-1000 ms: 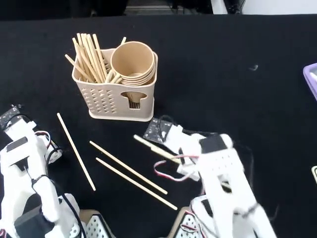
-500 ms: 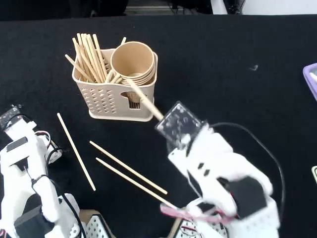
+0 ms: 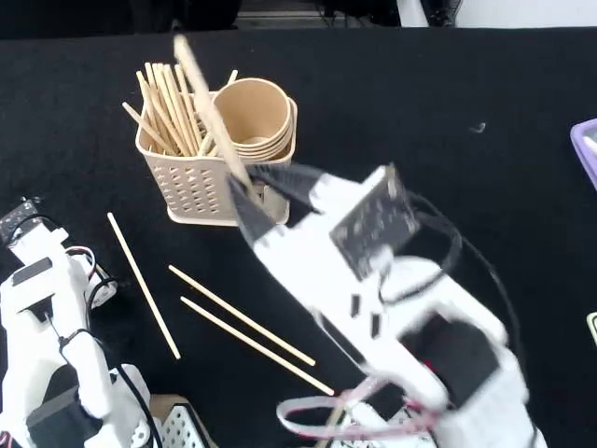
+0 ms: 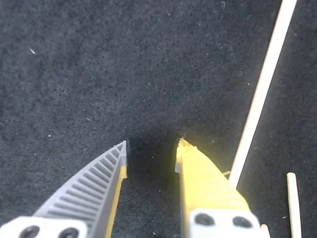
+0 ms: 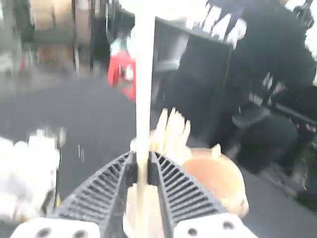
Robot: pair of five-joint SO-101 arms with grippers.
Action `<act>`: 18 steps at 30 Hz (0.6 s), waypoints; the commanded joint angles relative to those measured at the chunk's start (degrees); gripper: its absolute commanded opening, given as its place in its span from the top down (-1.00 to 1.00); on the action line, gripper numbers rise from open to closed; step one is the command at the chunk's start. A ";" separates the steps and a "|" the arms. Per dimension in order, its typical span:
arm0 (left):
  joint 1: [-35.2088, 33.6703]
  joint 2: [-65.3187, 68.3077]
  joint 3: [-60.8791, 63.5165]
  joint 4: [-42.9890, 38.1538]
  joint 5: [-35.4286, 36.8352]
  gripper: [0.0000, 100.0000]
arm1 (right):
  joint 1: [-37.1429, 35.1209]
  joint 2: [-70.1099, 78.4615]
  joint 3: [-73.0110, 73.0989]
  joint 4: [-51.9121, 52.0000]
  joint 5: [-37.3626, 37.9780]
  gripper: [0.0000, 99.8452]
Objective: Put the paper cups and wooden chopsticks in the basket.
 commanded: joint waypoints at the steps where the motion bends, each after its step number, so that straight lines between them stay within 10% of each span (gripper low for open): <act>1: -0.04 -1.85 -0.84 -0.70 0.18 0.66 | -0.79 8.04 -2.86 -20.13 -5.54 0.98; 10: -0.04 -1.85 -0.84 -0.70 0.09 0.66 | -0.62 31.69 -4.70 -51.34 -5.89 0.98; 18: -0.13 -1.85 -0.84 -0.70 0.09 0.66 | 3.25 47.96 -9.89 -54.33 -5.89 0.98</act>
